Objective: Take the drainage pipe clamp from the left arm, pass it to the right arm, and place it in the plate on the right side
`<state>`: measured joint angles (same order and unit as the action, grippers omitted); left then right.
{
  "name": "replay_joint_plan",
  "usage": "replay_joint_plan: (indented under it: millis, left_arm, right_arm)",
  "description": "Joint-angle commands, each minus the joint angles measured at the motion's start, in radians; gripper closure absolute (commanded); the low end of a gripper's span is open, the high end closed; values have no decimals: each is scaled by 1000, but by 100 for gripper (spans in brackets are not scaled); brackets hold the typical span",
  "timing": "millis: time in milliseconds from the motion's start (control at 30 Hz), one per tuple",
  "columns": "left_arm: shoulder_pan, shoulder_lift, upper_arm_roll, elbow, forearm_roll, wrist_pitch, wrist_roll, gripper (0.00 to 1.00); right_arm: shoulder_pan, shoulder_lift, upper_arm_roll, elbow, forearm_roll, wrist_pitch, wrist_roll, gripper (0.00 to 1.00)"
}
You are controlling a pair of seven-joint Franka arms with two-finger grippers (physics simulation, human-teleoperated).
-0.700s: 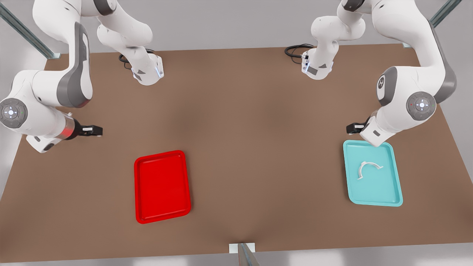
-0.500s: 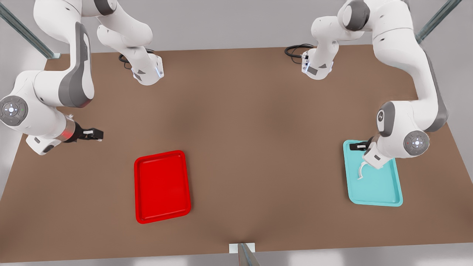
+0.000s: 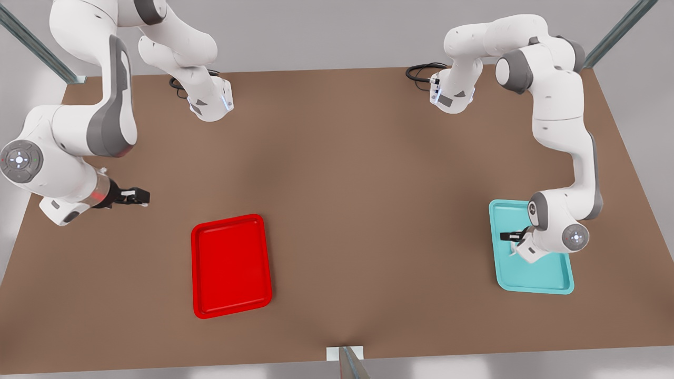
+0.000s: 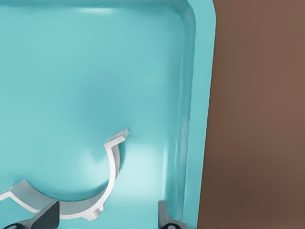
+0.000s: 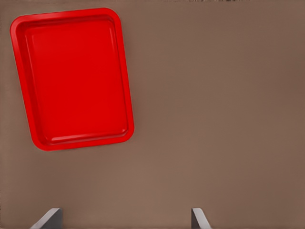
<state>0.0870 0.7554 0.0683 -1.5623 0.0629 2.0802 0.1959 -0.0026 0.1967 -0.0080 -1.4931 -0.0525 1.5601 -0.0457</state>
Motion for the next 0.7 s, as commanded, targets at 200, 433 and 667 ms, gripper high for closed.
replay_joint_plan:
  millis: [200,433,667]
  left_arm:
    - [13,21,1,2,-55,70,251,45]
    - [8,42,1,10,-49,83,258,47]
    - [8,42,1,11,-48,83,258,74]
  right_arm:
    - [-3,1,-3,1,19,-5,0,0]
    - [-3,1,-3,1,19,-6,0,0]
    - [-3,1,-3,-2,19,-15,-2,0]
